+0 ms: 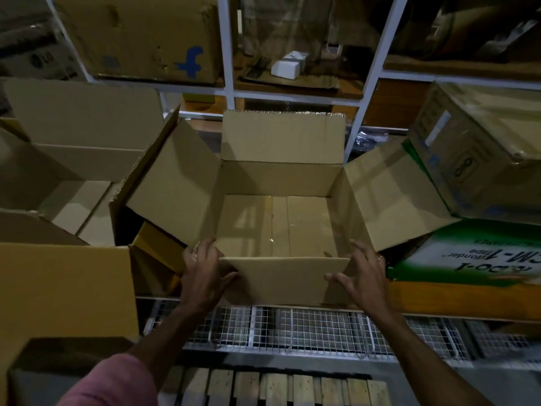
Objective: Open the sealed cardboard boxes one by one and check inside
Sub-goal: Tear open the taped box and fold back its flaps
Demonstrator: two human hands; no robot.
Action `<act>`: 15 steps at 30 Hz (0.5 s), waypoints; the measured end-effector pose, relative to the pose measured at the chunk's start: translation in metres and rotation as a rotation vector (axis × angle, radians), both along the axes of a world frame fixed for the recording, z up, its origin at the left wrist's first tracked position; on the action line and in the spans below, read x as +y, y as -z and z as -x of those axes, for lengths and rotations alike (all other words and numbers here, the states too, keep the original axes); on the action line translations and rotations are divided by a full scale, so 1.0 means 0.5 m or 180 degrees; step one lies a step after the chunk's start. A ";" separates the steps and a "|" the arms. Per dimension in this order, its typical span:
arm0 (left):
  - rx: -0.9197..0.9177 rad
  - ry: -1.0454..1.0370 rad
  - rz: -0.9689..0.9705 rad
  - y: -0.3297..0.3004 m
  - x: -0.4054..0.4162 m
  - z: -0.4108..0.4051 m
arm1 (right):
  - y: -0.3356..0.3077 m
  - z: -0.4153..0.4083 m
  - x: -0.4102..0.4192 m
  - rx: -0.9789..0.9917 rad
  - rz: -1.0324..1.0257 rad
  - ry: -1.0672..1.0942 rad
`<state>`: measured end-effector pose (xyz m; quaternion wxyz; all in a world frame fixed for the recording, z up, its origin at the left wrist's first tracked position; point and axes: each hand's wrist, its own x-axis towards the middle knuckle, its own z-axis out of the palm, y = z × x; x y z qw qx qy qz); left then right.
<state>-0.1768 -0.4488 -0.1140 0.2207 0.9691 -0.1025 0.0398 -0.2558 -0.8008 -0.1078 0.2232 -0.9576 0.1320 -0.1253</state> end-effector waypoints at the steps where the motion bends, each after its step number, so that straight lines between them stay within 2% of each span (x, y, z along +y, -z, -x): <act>1: -0.0087 0.0013 0.0036 -0.007 0.003 0.004 | -0.010 0.004 0.002 -0.0082 0.0076 0.0016; 4: -0.0265 0.0026 0.0103 -0.032 0.017 0.019 | -0.047 0.018 0.017 -0.0322 0.0250 0.0024; 9: -0.0217 -0.0106 0.0309 -0.105 0.045 0.045 | -0.111 0.033 0.045 -0.0569 0.0401 -0.0018; 15: -0.0559 -0.0023 0.0363 -0.197 0.081 0.060 | -0.200 0.069 0.087 -0.0846 0.0422 0.0038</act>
